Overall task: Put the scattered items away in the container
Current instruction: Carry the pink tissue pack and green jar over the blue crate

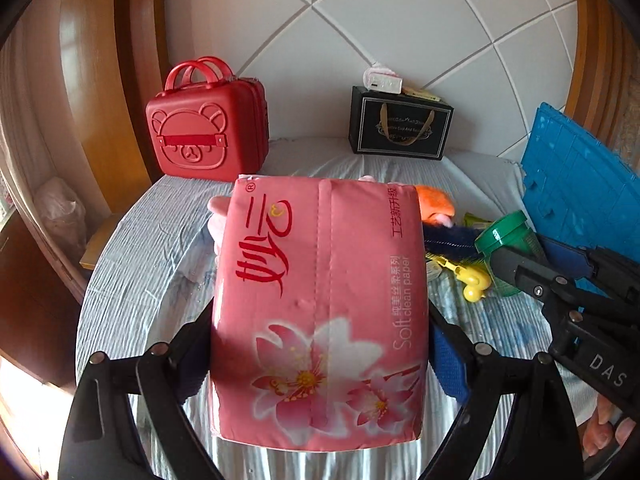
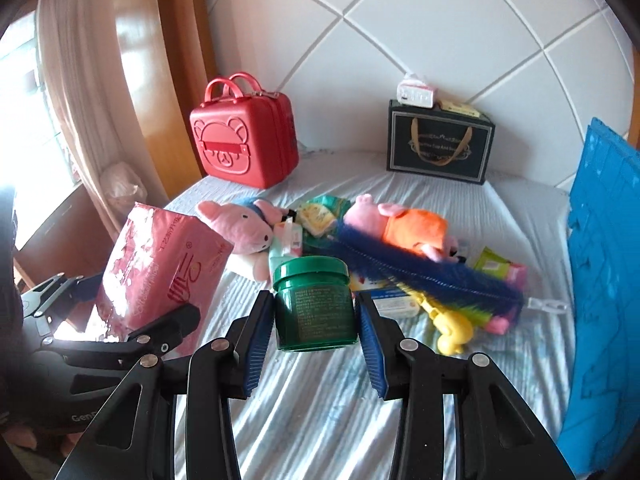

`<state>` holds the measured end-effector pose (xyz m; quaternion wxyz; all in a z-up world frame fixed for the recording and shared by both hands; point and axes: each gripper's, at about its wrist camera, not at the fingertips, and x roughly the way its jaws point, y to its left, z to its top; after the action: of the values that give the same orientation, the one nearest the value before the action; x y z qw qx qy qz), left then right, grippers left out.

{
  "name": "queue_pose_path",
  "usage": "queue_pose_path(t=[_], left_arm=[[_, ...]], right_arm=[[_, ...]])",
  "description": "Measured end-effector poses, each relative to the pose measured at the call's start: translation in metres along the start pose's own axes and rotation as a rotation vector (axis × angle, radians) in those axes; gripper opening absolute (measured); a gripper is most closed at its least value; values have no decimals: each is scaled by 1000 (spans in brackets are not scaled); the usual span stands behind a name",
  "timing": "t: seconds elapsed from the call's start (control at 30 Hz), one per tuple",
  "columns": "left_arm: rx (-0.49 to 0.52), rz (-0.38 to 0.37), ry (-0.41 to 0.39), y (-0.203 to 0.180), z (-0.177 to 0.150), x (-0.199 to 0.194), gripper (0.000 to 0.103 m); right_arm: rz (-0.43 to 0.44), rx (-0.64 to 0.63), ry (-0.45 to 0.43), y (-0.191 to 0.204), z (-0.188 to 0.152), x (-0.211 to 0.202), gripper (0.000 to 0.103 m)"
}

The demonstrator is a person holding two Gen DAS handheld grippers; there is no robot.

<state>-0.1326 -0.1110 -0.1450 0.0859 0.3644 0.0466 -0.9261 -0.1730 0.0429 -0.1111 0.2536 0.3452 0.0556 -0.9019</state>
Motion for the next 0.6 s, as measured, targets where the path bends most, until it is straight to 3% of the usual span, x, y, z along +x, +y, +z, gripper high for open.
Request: queue_pose_path(t=[0.17, 0.37, 0.6], left_arm=[[48, -43, -60, -32, 16, -26, 91], [107, -157, -134, -70, 40, -52, 91], [212, -327, -231, -161, 69, -96, 91]], right_arm=[[-44, 15, -102, -25, 11, -58, 41], [-172, 70, -172, -56, 19, -119, 41], [-364, 155, -276, -116, 16, -208, 41]])
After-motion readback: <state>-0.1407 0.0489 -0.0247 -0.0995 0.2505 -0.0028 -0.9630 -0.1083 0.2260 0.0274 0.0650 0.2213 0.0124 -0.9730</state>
